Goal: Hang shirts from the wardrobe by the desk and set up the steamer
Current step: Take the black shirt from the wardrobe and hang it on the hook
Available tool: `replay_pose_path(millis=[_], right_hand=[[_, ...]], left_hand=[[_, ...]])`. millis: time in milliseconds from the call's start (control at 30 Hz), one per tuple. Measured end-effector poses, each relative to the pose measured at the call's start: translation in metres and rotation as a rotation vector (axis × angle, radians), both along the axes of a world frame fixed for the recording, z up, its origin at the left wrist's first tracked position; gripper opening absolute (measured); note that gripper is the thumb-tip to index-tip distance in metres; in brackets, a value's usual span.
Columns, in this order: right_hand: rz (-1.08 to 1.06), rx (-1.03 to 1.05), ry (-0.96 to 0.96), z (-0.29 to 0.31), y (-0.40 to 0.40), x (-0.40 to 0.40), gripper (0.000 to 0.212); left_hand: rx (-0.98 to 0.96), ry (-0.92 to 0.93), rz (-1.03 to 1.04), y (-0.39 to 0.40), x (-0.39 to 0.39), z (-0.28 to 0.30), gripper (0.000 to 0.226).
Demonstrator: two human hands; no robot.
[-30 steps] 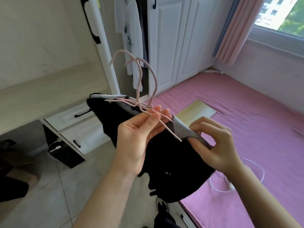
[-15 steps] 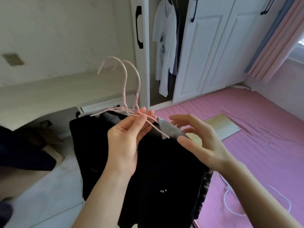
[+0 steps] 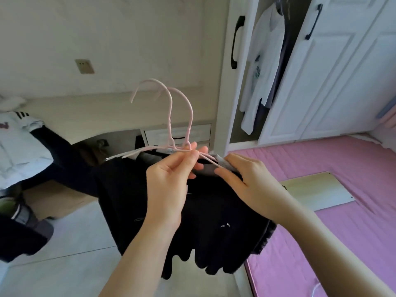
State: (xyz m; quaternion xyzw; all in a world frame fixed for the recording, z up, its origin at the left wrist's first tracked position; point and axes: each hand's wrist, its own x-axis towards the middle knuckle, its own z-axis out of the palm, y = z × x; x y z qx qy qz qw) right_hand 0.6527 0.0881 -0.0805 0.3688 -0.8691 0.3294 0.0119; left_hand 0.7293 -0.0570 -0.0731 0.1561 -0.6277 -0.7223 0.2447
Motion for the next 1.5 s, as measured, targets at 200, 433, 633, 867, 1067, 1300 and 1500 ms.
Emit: replay_pose_path(millis=[200, 433, 633, 867, 1067, 1300, 1500], right_hand=[[-0.028, 0.009, 0.092, -0.014, -0.007, -0.02, 0.025], [-0.016, -0.036, 0.14, -0.015, -0.005, -0.044, 0.028], [0.074, -0.06, 0.1, -0.011, 0.005, -0.061, 0.021], [0.202, -0.069, 0.031, -0.021, 0.012, -0.081, 0.016], [0.334, -0.16, 0.076, -0.037, -0.004, -0.091, 0.022], [0.464, -0.191, 0.312, -0.046, -0.044, -0.087, 0.026], [0.541, -0.21, 0.394, -0.048, -0.088, -0.088, 0.019]], left_hand=[[-0.134, -0.106, -0.123, -0.016, 0.001, 0.002, 0.026], [-0.614, -0.136, 0.277, -0.08, 0.004, 0.003, 0.021], [-0.817, -0.3, 0.055, -0.103, -0.014, -0.002, 0.029], [-0.641, -0.452, -0.264, -0.082, -0.006, -0.002, 0.034], [-0.671, -0.438, -0.215, -0.076, 0.022, -0.008, 0.029], [-0.517, -0.524, -0.185, -0.084, 0.044, -0.009, 0.035], [-0.532, -0.514, -0.077, -0.115, 0.063, -0.013, 0.023]])
